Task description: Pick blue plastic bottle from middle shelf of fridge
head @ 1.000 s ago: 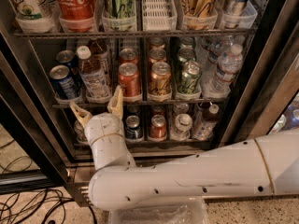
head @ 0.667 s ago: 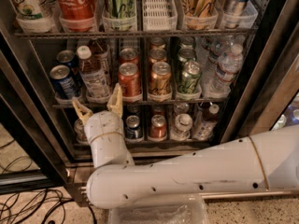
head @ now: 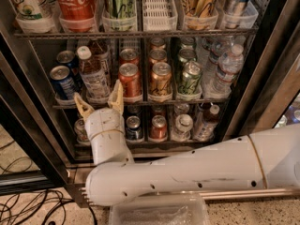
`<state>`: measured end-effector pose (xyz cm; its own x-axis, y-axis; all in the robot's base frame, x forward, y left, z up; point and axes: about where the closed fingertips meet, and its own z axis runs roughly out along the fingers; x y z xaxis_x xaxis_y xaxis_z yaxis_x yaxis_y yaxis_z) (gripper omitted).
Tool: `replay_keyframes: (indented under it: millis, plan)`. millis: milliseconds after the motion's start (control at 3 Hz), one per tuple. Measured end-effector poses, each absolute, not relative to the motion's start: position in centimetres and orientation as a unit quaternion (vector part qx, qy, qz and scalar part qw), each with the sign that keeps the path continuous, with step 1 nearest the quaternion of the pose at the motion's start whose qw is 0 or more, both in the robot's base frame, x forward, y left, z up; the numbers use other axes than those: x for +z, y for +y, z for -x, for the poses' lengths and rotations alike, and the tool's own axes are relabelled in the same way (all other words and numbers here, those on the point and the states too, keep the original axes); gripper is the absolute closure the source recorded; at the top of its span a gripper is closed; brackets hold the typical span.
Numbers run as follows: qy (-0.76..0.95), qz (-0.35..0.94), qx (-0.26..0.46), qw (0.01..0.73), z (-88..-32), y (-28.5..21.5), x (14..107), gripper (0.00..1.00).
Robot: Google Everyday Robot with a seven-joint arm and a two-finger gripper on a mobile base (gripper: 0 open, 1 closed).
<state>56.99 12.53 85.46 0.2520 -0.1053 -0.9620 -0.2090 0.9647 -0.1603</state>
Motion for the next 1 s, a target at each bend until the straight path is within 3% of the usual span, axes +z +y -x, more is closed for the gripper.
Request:
replay_keyframes:
  millis: [333, 1000]
  plan:
    - [0.614, 0.134, 0.035, 0.777, -57.38, 13.06, 85.60, 0.37]
    - [0.632, 0.143, 0.047, 0.760, -57.90, 13.85, 85.30, 0.35]
